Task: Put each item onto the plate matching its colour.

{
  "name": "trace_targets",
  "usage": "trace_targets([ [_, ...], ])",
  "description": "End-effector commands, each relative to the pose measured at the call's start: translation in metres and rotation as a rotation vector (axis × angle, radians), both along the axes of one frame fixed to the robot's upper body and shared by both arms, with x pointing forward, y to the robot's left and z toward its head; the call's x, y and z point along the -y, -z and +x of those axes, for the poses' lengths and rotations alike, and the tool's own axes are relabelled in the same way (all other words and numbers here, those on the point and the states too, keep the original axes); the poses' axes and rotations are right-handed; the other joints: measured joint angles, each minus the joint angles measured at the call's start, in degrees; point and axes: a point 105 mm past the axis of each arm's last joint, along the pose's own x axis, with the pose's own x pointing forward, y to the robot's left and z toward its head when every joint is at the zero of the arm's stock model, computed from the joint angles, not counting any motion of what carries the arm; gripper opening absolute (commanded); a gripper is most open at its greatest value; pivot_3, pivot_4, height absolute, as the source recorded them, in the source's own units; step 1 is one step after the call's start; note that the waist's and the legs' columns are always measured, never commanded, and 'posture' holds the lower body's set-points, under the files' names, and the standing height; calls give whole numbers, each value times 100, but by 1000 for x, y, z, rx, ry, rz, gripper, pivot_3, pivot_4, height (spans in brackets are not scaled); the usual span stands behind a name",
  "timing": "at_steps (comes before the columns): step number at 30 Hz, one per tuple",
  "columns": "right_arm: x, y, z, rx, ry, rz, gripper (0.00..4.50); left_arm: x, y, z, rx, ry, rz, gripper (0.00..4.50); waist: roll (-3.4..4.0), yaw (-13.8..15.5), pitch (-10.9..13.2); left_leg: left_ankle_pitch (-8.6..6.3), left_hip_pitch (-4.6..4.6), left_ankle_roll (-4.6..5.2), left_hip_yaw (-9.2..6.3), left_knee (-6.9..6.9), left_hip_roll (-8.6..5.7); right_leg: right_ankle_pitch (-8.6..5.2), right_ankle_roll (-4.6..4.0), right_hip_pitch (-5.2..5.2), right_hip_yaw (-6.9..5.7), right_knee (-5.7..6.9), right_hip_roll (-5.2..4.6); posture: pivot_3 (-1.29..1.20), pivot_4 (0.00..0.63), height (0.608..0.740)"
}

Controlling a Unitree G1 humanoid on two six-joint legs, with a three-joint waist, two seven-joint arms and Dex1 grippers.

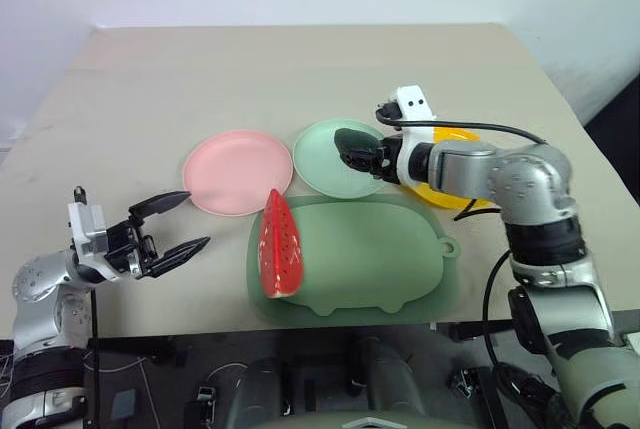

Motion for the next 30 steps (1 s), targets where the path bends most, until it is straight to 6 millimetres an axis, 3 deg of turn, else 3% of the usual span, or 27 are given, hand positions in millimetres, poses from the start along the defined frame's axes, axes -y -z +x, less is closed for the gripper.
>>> trace_targets([
  [1, -9, -6, 19, 84, -8, -20, 3066, 1, -5, 1, 45, -3, 11, 4500, 1, -13, 1, 3, 1, -5, 1, 0, 0, 0, 0, -1, 0, 1, 0, 0, 150, 733],
  [8, -9, 5, 37, 107, -35, -48, 3066, 2, -6, 2, 55, -6, 12, 4500, 2, 1, 1, 7, 0, -12, -1, 0, 2, 0, 0, -2, -2, 4, 0, 0, 150, 733],
  [12, -7, 1, 31, 120, -81, -36, 4419, 3, -7, 4, 61, -7, 14, 4500, 3, -4, 2, 7, -1, -12, -1, 0, 2, 0, 0, -2, -3, 3, 0, 0, 150, 733],
  [13, -5, 0, 28, 124, -90, -31, 4465, 3, -8, 4, 62, -7, 14, 4500, 3, -4, 2, 7, -1, -13, -1, 0, 2, 0, 0, -2, -4, 3, 0, 0, 150, 733],
  [21, 40, -50, -26, 293, -196, 73, 4465, 11, -17, 10, 100, 95, 96, 4500, 3, 50, 2, 7, -7, -13, -10, 0, 1, 0, 0, 0, -14, -1, -7, 0, 150, 733],
  [25, 67, -48, -51, 333, -214, 80, 4465, 15, -22, 17, 135, 171, 183, 4500, 4, 36, 1, 7, 4, -13, -20, 0, 1, -1, -1, 15, -26, -4, -3, 0, 150, 733],
  [30, 109, -29, -90, 436, -269, -37, 4465, 30, -41, 34, 185, 255, 245, 4500, 3, 58, 1, -7, 5, 12, -29, -1, -1, -1, -1, 22, -30, -5, -3, 0, 150, 733],
])
